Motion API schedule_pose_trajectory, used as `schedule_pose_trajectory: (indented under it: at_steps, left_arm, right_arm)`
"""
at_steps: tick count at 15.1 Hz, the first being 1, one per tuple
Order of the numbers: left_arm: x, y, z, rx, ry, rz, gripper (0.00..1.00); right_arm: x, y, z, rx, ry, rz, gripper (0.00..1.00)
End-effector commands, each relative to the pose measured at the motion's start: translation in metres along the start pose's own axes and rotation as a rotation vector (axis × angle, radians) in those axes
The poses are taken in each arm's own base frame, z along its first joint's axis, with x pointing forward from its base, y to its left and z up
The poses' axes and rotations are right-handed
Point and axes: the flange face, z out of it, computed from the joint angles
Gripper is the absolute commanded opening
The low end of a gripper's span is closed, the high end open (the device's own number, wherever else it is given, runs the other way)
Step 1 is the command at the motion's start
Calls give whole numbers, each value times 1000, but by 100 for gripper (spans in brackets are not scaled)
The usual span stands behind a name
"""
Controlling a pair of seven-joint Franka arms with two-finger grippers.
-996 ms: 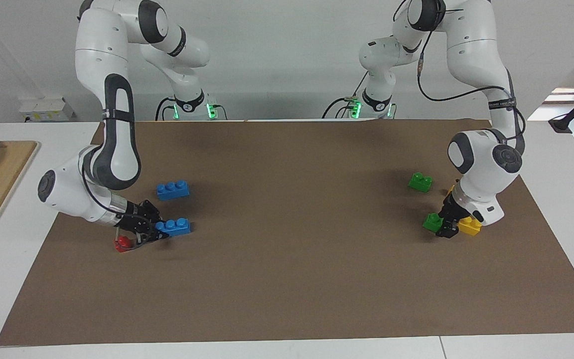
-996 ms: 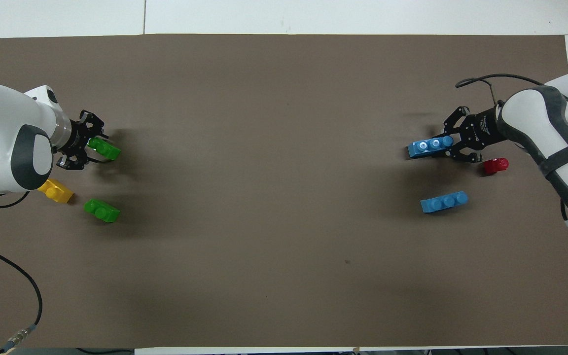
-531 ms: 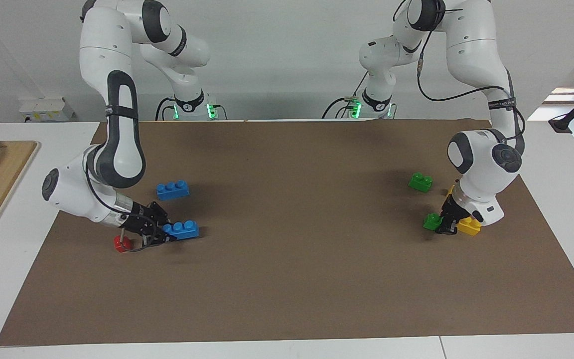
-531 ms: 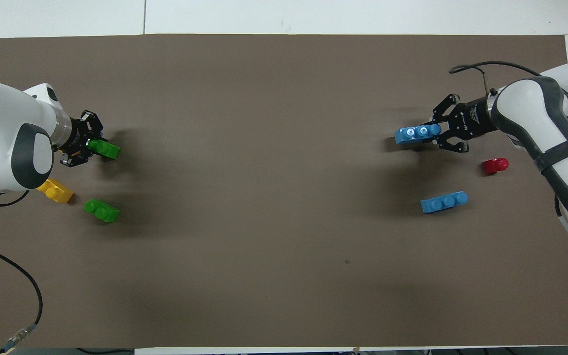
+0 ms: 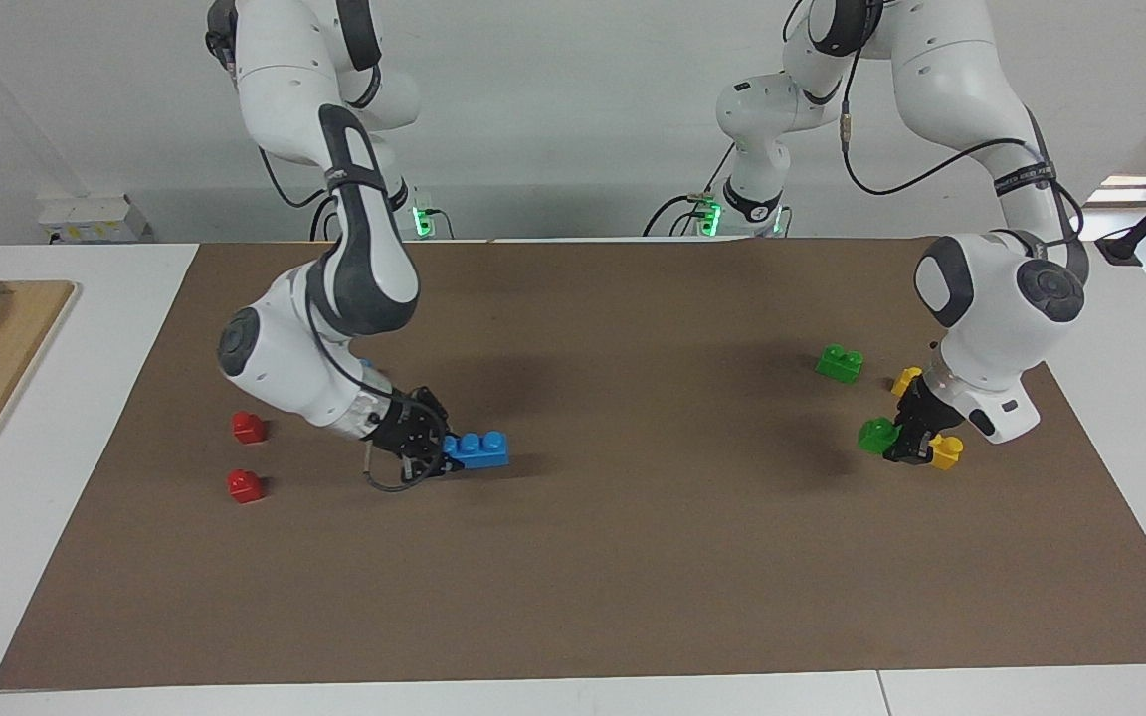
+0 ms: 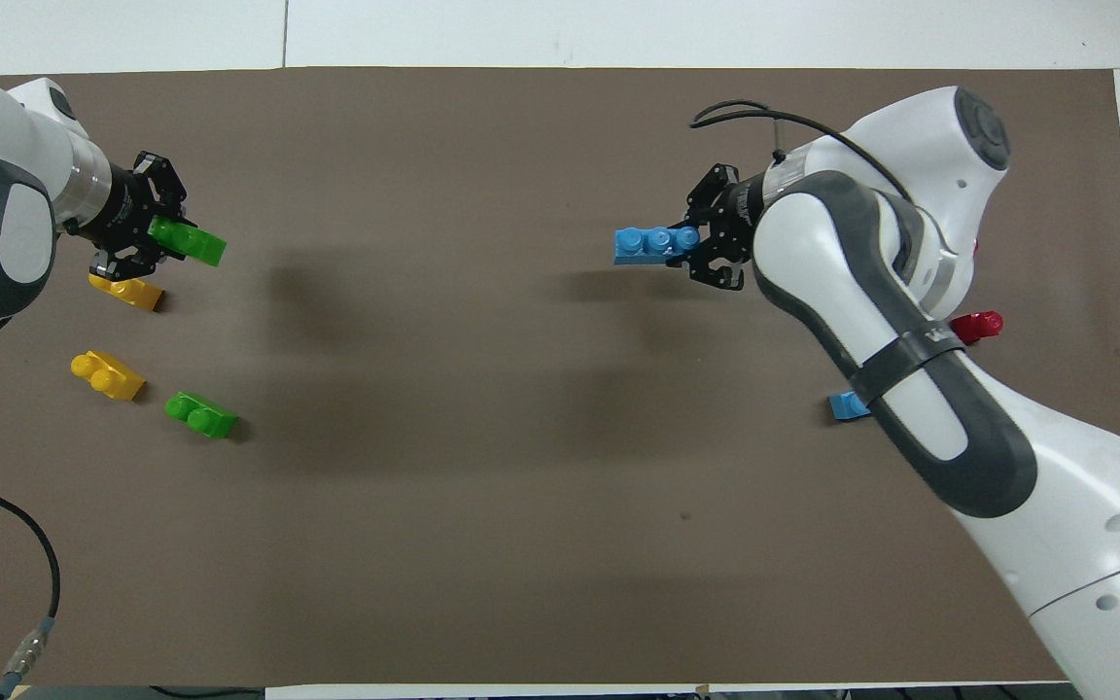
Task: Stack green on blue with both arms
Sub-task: 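Lift the green brick with the left gripper while the right gripper carries blue inward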
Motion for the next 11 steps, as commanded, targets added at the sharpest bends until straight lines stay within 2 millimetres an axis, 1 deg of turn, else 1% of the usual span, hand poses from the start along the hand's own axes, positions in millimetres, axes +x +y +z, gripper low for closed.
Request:
schedule_pose_trajectory:
  at_steps: [1,2,3,4,5,6,8,10,11]
  left_arm:
    - [-56,8,-32,24,16,-76,0]
    - [-79,11,-39,12,20,-105,0]
    - [-98,15,-45,3,22,-137,0]
    - [-121,19,-47,-4,22,-167,0]
    - [-144,22,-48,-15,24,-188,0]
    - [-162,24,-48,-13,25,-209,0]
    - [-196,25,-45,-13,25,-223,0]
    - [-217,25,-45,-21,23,-247,0]
    - [-225,24,-42,-31,22,-255,0]
  right_arm:
    - [-36,15,23,43,-1,29,0]
    - [-40,17,28,65,1,52,0]
    - [-42,18,32,73,1,59,0]
    - [-53,24,41,74,2,47,0]
    - [-59,29,51,81,5,55,0]
    - [-58,32,57,93,10,65,0]
    - [-66,41,73,81,17,49,0]
    - [-67,46,87,61,25,34,0]
    - [-73,50,94,54,27,24,0]
